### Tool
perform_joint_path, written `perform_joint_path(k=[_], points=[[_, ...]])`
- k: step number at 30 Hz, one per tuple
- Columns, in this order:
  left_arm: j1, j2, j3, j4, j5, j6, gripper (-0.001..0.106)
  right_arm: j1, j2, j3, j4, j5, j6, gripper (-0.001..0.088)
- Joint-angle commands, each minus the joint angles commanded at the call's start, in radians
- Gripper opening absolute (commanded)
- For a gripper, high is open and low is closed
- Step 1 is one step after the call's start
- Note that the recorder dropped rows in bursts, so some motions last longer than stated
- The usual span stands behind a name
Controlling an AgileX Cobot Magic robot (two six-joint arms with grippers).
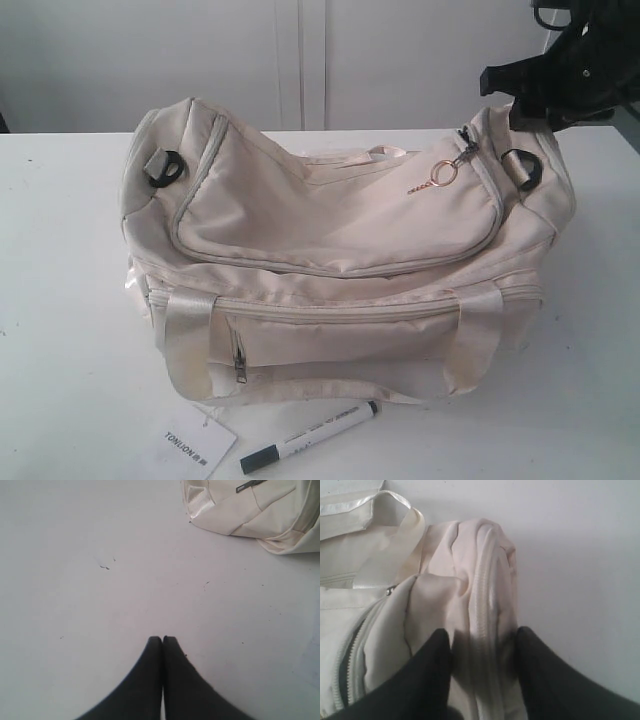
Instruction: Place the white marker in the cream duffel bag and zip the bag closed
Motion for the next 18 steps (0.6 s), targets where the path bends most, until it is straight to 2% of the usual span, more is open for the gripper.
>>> perform_joint_path(k=[3,4,18], points=[[0.000,0.000,0.000,0.000,0.000,0.000,0.000,0.000,0.000,0.000,0.000,0.000,0.000,0.0016],[0.000,0.000,0.000,0.000,0.000,0.000,0.000,0.000,0.000,0.000,0.000,0.000,0.000,0.0001],[0.000,0.000,0.000,0.000,0.000,0.000,0.000,0.000,0.000,0.000,0.000,-0.016,0.000,0.0000]])
